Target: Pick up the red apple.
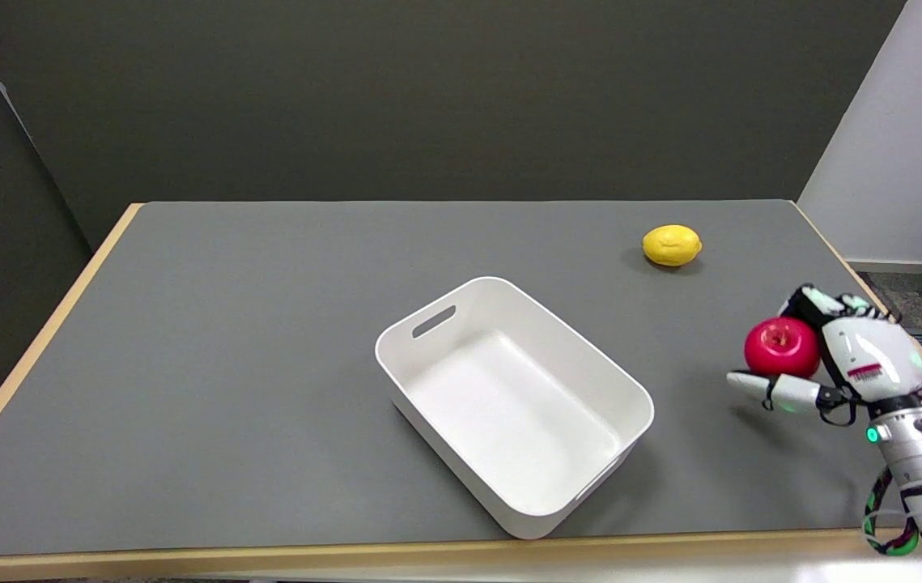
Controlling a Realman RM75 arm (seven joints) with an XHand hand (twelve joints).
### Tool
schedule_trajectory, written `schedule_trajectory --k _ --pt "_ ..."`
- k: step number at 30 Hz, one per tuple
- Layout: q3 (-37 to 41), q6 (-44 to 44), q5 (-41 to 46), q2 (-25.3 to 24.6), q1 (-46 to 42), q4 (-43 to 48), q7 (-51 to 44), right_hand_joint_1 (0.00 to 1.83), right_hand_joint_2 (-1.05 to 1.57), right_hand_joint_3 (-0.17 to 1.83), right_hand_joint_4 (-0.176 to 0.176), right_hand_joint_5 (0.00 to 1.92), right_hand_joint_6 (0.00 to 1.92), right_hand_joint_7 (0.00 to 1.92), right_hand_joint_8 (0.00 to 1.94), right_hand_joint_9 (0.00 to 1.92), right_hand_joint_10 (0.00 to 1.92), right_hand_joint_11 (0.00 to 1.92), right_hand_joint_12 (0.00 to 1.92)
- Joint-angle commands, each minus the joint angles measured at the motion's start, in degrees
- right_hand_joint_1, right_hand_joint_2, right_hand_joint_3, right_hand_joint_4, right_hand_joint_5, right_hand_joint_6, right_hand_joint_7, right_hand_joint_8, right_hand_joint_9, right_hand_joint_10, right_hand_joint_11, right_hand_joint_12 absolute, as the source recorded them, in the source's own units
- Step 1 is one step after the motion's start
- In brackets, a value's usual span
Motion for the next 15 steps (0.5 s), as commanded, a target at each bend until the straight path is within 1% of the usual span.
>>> schedule_trajectory --k 1,4,7,10,14,15 --pt "4.78 5.27 -17.25 7.46 5.57 13.29 0.42 1.09 1.28 0.27 -0.176 0.47 1.73 0.51 1.82 0.77 1.92 0.45 1.92" --pt "2.5 4.82 -21.15 8.88 9.56 15.4 0.87 1.08 1.28 0.28 -0.176 0.47 1.74 0.51 1.82 0.77 1.92 0.46 1.92" --pt "-0.97 4.65 -22.56 9.39 14.66 15.79 4.38 1.08 1.28 0.29 -0.176 0.47 1.74 0.51 1.83 0.78 1.92 0.49 1.92" --pt "-4.54 2.92 -22.94 9.37 18.78 16.98 7.31 1.08 1.27 0.3 -0.176 0.47 1.74 0.51 1.83 0.79 1.92 0.49 1.92" --pt "-8.72 -0.57 -24.42 8.66 22.8 20.07 7.51 1.08 1.27 0.31 -0.176 0.47 1.75 0.51 1.83 0.8 1.92 0.49 1.92" --pt "-10.05 -2.52 -25.01 7.76 23.6 21.43 7.51 1.08 1.27 0.31 -0.176 0.47 1.75 0.51 1.83 0.8 1.92 0.49 1.92"
